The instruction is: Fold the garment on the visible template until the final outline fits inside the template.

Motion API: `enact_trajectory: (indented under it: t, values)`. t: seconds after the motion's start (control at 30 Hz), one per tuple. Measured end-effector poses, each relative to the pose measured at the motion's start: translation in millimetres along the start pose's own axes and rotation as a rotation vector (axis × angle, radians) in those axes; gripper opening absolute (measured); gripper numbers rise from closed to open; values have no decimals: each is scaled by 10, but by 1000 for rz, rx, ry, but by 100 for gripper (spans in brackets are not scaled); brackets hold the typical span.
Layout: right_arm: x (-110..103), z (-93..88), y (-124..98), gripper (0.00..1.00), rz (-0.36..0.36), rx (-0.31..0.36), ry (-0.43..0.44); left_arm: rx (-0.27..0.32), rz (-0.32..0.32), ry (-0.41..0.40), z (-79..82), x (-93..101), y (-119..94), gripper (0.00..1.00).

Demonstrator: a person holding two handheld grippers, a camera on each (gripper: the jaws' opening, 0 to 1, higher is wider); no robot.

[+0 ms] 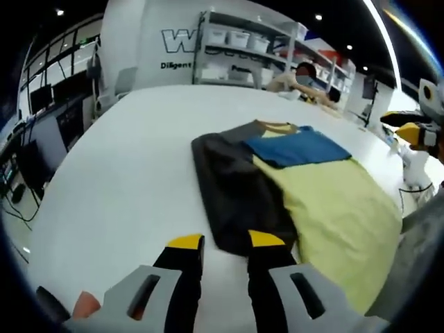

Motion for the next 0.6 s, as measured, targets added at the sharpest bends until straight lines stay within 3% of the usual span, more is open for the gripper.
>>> enact_trajectory:
  t: [0.17,0.3,0.53,0.6]
  values:
    - [21,75,122,30,15,1,-18,1,-18,-15,37,-9,57,22]
    - [49,125,278,29,32,-9,-43,-19,-42,36,39,16,118,9]
    - [158,224,797,23,74,-34,-98,-19,-34,52,49,-12,144,0]
    - [213,202,1016,18,101,-73,-105,-17,-29,51,46,-26,141,0]
Point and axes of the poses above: the point that each gripper's makers call its tool centre point, and the gripper's own axes: y roughly forward along the fingers, x roughly to its right, z roughly out of its top, the point moved 9 cm from there along -y, roughly backward along the fingers, and after that the axes turned 6 degrees about z, right-handed, at the moved point
